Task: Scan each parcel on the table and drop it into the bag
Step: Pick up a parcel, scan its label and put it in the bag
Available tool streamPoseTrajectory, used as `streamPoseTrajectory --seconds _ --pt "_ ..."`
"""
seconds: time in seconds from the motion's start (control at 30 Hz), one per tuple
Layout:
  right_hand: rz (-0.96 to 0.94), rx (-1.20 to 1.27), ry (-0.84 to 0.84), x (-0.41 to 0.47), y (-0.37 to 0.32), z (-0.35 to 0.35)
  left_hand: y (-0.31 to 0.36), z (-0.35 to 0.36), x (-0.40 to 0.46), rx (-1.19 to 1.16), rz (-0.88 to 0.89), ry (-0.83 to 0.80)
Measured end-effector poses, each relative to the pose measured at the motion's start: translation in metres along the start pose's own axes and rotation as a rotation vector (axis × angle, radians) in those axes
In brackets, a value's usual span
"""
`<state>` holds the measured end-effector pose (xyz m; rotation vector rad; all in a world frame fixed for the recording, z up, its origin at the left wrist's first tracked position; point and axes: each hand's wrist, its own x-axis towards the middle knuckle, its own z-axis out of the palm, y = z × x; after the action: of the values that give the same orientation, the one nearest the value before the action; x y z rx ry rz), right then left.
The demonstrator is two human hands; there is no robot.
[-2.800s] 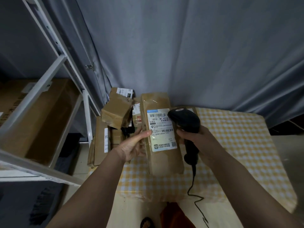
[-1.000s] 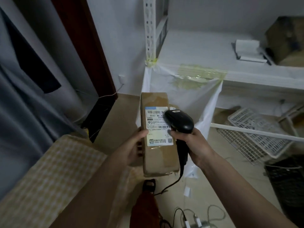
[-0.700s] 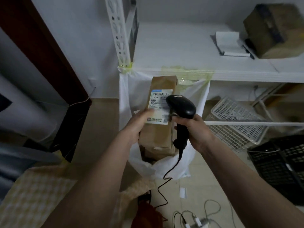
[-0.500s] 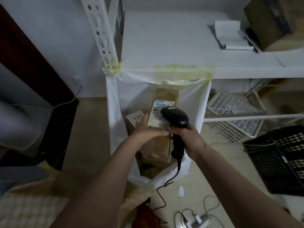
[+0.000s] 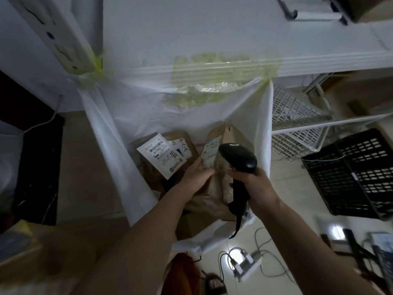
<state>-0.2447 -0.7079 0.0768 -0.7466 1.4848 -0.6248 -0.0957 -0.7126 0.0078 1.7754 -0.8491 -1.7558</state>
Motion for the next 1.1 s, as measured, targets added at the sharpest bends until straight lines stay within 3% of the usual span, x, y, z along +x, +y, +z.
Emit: streamPoseTrajectory --seconds 0.23,0.53,0.83,1.1 --pt "0.067 -0.018 0.028 0.001 0.023 -0.004 -0.018 0.011 0.024 0.234 0.024 0.102" --pt "0.045 -0.058 -0.092 -0.022 0.012 0.015 -0.023 -0.009 -0.027 0.536 0.073 0.211" --pt "-0.087 -0.243 -0.349 -0.111 0.018 0.032 -0.057 -0.019 -0.164 0.739 0.094 0.535" --pt "-0.123 -0.433 -0.692 -0.228 0.066 0.049 -0.166 0.015 -0.332 0.668 -0.163 0.777"
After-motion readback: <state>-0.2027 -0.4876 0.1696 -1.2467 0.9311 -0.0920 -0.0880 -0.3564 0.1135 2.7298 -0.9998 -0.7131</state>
